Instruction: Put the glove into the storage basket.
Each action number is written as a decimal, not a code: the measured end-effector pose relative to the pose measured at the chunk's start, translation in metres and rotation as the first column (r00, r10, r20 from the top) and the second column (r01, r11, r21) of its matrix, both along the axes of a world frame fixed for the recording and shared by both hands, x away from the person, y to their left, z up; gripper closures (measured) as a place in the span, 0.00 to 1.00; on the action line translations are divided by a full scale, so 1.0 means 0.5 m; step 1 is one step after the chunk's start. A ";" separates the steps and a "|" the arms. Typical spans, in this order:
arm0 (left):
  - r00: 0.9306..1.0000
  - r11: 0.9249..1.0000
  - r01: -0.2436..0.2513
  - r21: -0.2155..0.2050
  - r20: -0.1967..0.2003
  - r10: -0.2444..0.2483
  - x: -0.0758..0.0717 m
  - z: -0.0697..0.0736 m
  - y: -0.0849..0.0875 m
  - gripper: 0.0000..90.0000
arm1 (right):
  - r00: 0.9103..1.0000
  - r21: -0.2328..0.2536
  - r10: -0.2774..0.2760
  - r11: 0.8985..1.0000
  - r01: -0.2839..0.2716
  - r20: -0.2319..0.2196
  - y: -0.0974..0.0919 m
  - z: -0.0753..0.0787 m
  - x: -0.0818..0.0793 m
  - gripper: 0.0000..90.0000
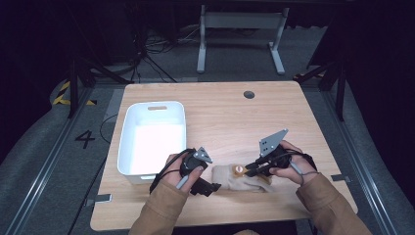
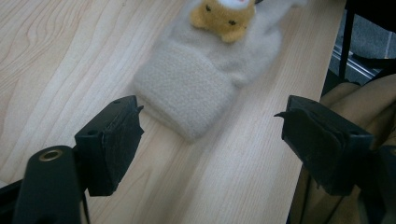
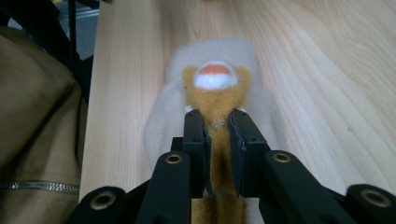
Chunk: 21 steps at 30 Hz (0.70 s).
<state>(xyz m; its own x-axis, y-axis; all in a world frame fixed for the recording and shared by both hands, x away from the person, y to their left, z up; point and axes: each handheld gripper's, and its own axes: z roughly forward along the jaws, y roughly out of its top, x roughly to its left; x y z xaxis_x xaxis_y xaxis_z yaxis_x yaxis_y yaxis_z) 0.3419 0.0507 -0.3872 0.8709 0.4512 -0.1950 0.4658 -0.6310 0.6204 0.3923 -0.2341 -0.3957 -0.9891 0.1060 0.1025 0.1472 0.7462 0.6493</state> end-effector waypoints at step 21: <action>1.000 1.000 -0.009 0.001 -0.025 0.009 0.005 -0.003 -0.010 0.26 | 0.994 -0.065 -0.093 0.993 0.097 0.065 0.009 -0.018 -0.003 0.49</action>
<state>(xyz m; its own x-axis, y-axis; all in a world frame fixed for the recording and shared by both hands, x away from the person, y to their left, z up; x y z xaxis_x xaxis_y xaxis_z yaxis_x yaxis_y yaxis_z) 0.3443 0.0458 -0.3886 0.8618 0.4587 -0.2165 0.4866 -0.6271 0.6082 0.3907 -0.2293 -0.4046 -0.9784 0.2043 0.0304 0.1804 0.7736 0.6075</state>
